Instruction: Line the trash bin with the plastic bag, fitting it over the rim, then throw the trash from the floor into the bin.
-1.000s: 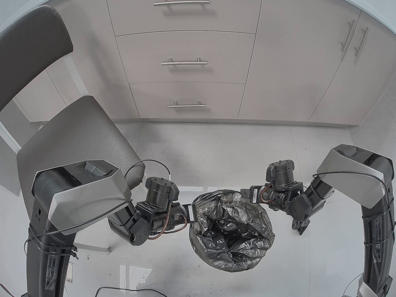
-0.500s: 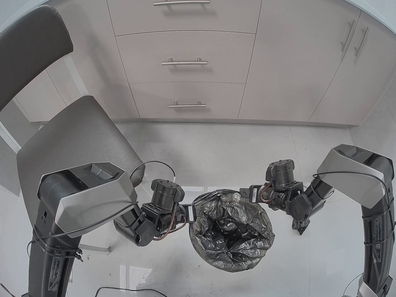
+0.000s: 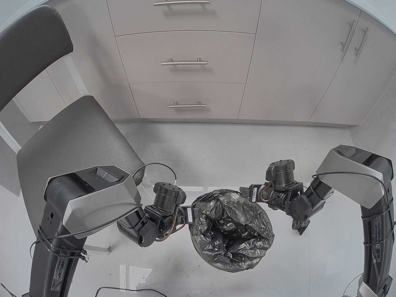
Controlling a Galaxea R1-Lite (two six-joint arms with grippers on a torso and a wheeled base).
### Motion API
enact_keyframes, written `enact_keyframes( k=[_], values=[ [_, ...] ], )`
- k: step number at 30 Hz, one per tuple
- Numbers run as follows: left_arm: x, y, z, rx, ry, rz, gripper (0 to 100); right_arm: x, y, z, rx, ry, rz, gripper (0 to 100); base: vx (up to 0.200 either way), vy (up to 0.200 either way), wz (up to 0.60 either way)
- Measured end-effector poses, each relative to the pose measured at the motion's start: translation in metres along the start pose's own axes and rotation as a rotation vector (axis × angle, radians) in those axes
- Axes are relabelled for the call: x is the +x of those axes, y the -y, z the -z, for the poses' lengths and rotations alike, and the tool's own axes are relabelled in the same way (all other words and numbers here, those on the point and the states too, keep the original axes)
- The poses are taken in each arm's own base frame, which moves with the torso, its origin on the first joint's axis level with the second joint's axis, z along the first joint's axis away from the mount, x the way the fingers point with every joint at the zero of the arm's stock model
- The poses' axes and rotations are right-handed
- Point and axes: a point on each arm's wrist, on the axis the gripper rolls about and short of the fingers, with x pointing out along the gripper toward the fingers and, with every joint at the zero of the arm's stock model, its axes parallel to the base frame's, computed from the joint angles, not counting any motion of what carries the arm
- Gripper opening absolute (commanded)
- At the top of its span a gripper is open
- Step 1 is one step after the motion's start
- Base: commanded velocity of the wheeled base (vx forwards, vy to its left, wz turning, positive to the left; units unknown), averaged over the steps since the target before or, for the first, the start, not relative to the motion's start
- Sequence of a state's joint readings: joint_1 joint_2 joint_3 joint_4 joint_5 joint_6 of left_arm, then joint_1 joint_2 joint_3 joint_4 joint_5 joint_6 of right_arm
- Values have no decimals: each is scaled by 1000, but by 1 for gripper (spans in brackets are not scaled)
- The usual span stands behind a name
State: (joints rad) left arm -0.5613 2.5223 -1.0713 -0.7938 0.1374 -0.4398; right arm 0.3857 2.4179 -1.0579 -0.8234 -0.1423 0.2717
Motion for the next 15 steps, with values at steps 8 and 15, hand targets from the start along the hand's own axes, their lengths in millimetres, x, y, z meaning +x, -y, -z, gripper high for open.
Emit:
enact_keyframes(
  k=[8,15],
  values=[
    [4,-3,7,30,-3,-74,100,2,1,4,-4,-11,2,100,0,0,0],
    [9,-1,10,53,-35,-111,100,4,1,8,-5,-19,4,100,0,0,0]
  ],
)
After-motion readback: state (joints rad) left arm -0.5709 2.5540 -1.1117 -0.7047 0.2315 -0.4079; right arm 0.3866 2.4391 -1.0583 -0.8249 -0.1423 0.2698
